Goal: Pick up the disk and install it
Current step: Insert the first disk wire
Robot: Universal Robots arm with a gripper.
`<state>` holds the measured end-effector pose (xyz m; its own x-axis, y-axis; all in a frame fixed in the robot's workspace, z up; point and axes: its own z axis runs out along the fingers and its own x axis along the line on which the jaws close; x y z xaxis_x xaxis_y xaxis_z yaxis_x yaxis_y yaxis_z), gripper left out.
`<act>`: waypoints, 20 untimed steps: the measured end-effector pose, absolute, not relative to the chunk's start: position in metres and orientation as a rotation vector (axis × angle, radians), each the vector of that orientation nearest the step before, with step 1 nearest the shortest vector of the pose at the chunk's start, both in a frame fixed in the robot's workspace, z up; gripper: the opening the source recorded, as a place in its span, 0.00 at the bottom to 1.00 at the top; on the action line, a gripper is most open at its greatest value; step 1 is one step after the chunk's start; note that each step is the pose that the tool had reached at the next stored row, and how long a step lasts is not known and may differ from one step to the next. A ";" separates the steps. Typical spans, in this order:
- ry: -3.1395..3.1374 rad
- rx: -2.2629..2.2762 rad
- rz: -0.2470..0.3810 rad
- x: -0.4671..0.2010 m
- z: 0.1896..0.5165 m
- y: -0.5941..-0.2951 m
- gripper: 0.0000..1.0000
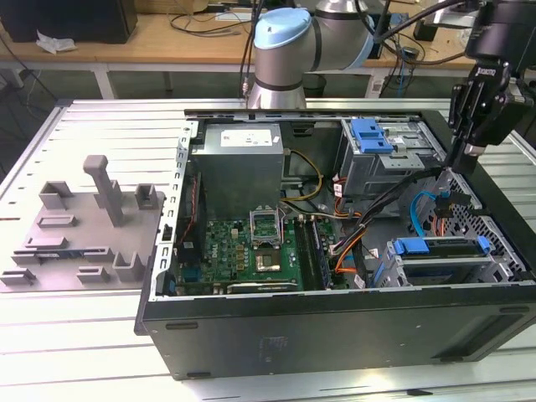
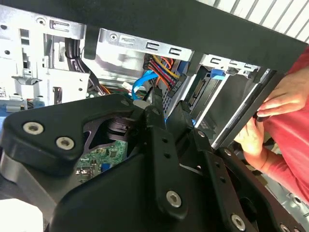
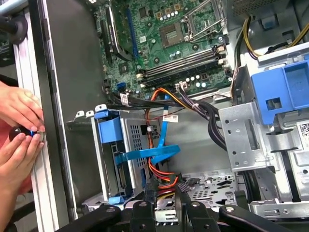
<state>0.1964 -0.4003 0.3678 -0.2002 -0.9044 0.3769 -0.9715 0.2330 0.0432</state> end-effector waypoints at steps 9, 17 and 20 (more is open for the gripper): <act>-2.179 1.709 0.251 0.205 0.363 -0.402 0.31; -2.193 1.688 0.246 0.205 0.362 -0.403 0.31; -2.193 1.689 0.246 0.206 0.362 -0.403 0.31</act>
<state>0.2065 -0.4031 0.3624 -0.2201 -0.8965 0.3845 -0.9594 0.2702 0.0808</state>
